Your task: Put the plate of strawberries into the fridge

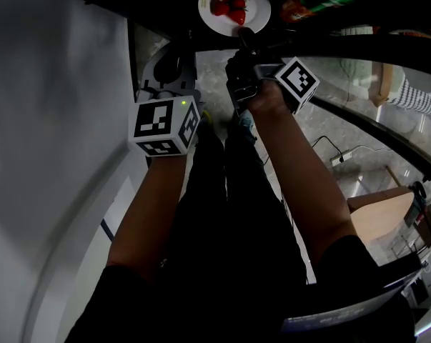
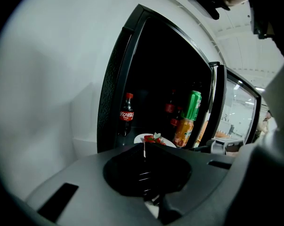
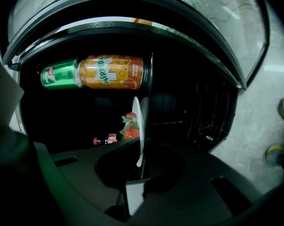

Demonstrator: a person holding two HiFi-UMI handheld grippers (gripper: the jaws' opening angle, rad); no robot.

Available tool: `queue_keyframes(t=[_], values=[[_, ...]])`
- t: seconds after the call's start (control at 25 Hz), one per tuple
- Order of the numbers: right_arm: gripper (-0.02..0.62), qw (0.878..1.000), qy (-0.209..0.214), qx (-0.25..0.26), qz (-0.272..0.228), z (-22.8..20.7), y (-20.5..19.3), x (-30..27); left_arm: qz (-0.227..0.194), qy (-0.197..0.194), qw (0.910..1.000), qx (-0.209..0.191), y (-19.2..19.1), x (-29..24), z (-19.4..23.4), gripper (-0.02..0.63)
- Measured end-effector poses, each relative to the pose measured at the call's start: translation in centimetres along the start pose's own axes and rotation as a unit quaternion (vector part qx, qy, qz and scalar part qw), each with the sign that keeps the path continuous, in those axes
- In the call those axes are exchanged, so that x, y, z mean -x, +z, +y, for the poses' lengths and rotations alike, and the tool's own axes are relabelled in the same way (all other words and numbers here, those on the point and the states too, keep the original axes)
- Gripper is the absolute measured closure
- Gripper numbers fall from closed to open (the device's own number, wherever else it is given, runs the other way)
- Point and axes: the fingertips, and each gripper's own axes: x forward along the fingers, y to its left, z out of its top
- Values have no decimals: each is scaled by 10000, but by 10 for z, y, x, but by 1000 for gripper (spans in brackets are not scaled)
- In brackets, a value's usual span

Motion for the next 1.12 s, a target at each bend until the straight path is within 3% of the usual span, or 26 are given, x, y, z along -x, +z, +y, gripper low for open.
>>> queue_keyframes(t=[0.24,0.32,0.48,0.56,0.64,0.8,0.92,1.04,1.12], values=[[557,9998,-6,221,5,3,2,0,31,41,10000,5,-3,3,1,595],[517,9997,72,226,26,4,1,3,44,37,10000,0,-5,6,-1,595],[517,9994,121,310,29,6,1,8,55,12,10000,-7,-6,6,-1,595],[517,9973,89,722,93,7,-1,15,51,4,10000,-12,-8,9,-3,595],[517,9864,-52,1629,210,11,-4,25,48,-4,10000,-27,-11,13,-7,595],[518,9310,-520,3598,329,19,-7,31,47,-14,10000,-58,-14,11,-12,595],[518,8707,-756,4853,261,26,-10,30,43,-29,9999,-118,-15,8,-13,595],[518,8136,-757,5762,187,35,-18,27,-9,-8,9998,-179,-12,7,-13,595],[518,7886,-723,6104,177,36,-22,26,-48,-4,9998,-201,-11,7,-13,595]])
